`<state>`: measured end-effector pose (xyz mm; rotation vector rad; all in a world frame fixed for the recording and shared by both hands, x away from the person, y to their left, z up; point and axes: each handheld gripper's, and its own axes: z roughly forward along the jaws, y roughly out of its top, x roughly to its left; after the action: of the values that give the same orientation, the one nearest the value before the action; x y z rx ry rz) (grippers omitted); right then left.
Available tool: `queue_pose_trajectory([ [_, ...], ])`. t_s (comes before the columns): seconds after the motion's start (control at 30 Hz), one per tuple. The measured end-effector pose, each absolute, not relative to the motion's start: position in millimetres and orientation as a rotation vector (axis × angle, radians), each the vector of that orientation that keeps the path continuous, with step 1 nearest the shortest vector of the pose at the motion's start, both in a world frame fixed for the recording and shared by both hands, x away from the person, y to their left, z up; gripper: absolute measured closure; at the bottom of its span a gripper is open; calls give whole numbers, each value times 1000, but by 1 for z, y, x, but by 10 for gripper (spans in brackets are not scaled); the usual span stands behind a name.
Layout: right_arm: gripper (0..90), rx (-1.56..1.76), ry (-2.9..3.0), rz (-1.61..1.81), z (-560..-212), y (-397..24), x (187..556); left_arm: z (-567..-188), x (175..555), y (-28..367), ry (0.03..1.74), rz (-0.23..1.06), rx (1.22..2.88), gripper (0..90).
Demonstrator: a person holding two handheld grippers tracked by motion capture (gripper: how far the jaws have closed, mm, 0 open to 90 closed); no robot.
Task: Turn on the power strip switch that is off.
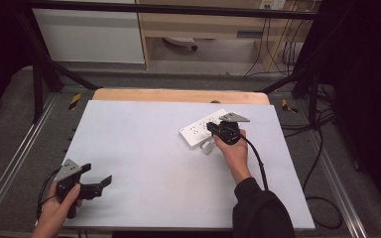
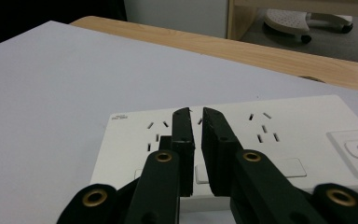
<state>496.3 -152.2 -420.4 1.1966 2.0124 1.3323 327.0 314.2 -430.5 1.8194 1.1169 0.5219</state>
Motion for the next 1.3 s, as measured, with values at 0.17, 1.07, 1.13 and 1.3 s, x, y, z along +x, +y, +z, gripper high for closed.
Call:
queue_pose_trajectory([
  [0.17,868,1191,2019,1330,-423,-149,496,-430,327,314,1117,522,1819,60],
  [1.07,900,1175,2032,1317,-439,-138,493,-431,327,315,1119,523,1820,60],
  [1.13,900,1176,2033,1314,-440,-138,493,-431,327,315,1119,522,1821,60],
  [1.3,900,1186,2030,1317,-443,-136,493,-431,327,315,1118,522,1821,60],
])
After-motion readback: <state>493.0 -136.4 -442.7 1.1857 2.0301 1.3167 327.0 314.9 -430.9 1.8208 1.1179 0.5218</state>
